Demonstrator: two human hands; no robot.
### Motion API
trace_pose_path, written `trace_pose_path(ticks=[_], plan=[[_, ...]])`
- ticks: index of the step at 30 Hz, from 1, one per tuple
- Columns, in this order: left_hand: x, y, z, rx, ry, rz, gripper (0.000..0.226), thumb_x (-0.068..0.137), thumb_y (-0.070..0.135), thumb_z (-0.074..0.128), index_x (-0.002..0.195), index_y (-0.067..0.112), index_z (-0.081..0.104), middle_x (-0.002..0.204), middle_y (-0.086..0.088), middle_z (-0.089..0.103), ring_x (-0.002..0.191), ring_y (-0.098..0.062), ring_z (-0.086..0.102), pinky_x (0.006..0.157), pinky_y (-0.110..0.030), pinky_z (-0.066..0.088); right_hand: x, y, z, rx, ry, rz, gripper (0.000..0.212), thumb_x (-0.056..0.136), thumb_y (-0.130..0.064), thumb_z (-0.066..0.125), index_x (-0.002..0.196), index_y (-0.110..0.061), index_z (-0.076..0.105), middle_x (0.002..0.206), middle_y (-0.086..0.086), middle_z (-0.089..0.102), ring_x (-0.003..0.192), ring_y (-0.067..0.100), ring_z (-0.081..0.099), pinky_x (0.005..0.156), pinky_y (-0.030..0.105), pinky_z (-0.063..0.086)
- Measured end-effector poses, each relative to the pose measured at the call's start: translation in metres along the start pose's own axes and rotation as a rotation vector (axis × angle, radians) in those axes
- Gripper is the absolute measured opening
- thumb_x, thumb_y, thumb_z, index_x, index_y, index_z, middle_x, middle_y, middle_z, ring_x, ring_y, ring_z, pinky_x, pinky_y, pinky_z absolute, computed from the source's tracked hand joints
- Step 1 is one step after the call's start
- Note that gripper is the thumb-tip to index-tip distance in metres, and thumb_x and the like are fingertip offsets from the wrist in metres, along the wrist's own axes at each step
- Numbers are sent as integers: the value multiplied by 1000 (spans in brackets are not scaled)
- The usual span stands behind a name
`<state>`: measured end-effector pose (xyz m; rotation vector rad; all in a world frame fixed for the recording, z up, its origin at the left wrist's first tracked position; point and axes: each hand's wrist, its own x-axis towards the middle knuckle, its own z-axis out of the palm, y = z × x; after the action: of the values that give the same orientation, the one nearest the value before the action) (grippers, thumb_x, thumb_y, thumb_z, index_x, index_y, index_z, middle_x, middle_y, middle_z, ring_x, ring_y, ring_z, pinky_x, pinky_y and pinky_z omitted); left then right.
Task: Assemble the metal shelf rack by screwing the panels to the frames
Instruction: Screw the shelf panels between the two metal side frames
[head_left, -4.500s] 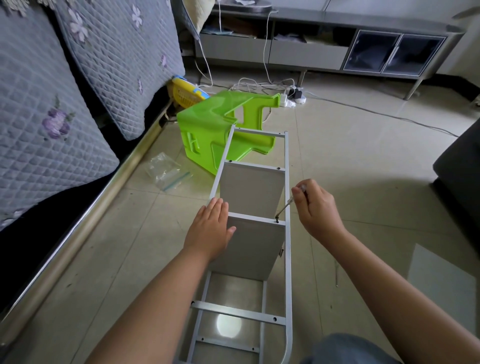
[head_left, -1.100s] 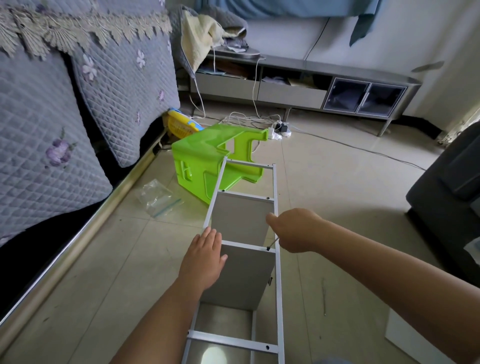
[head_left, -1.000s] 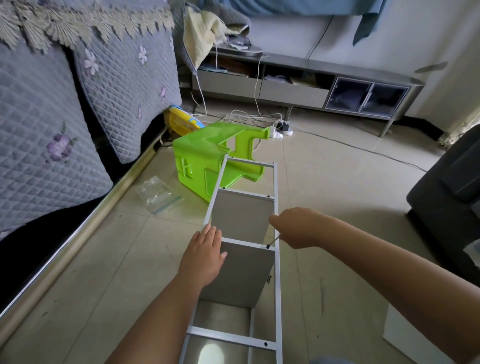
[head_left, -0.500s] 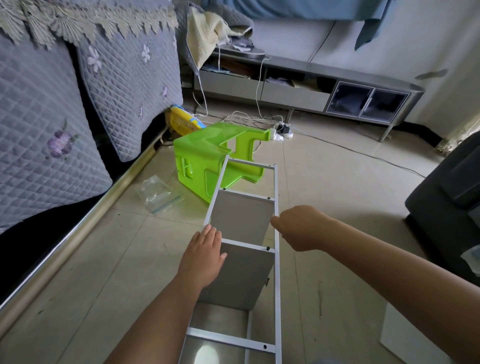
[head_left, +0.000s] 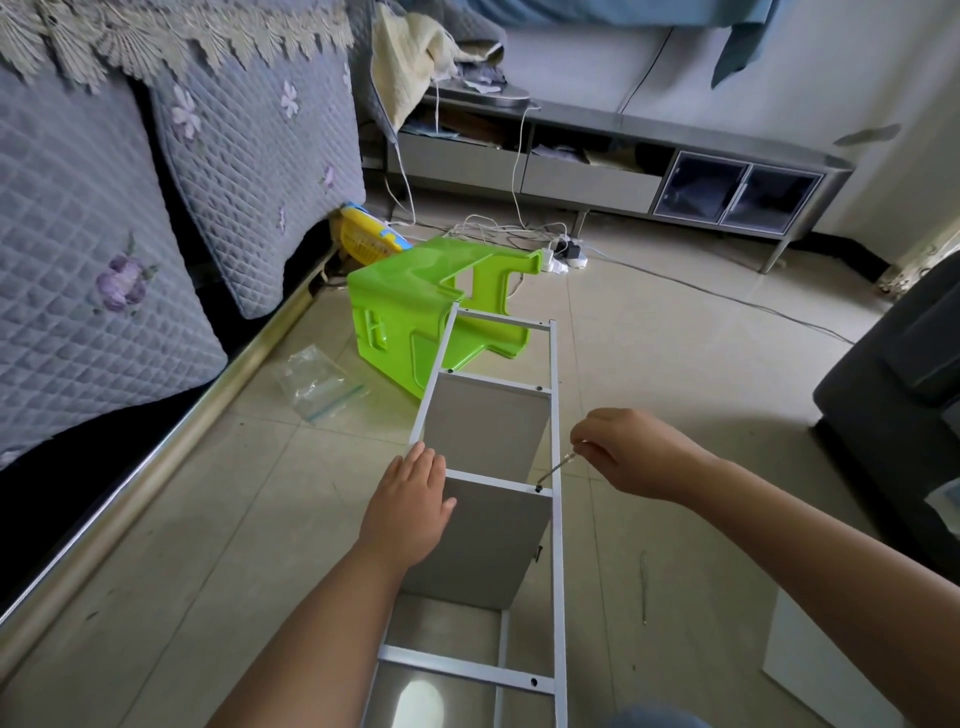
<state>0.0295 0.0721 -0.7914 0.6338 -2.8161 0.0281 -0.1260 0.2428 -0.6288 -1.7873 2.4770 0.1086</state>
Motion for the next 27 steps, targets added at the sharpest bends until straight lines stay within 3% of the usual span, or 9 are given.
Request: trace_pose_path(ticks=[14, 20, 23, 25, 27], plan=[[-2, 0, -5, 2, -33, 25, 58, 48, 31, 89, 95, 1, 71, 98, -13, 70, 97, -30, 67, 76, -40, 55, -4, 3, 7, 70, 20, -15, 28, 97, -15, 39, 116, -12, 60, 112, 5, 55, 96, 23, 56, 77, 25, 41], [-3, 0, 0, 16, 5, 5, 58, 48, 31, 89, 95, 2, 71, 99, -13, 70, 98, -29, 67, 77, -40, 55, -1, -1, 6, -6, -36, -14, 28, 98, -16, 38, 119, -17, 56, 115, 3, 52, 94, 23, 57, 79, 33, 49], [-1, 1, 0, 9, 10, 8, 58, 48, 31, 89, 95, 2, 71, 99, -12, 70, 98, -29, 67, 77, -40, 55, 3, -5, 5, -124, -99, -20, 27, 97, -13, 37, 119, -15, 53, 116, 3, 50, 95, 24, 56, 73, 30, 46], [-1, 0, 0, 5, -1, 15, 58, 47, 32, 89, 94, 3, 71, 98, -11, 70, 97, -28, 68, 76, -39, 56, 8, -11, 3, -218, -166, -15, 23, 98, -16, 35, 111, -11, 53, 109, 6, 54, 92, 24, 56, 69, 28, 40], [-1, 1, -3, 3, -30, -9, 60, 47, 35, 89, 95, 3, 72, 99, -11, 70, 99, -27, 67, 78, -38, 55, 16, -18, 1, -244, -207, 73, 29, 100, -22, 32, 86, -7, 52, 87, 5, 55, 83, 23, 54, 68, 28, 40]])
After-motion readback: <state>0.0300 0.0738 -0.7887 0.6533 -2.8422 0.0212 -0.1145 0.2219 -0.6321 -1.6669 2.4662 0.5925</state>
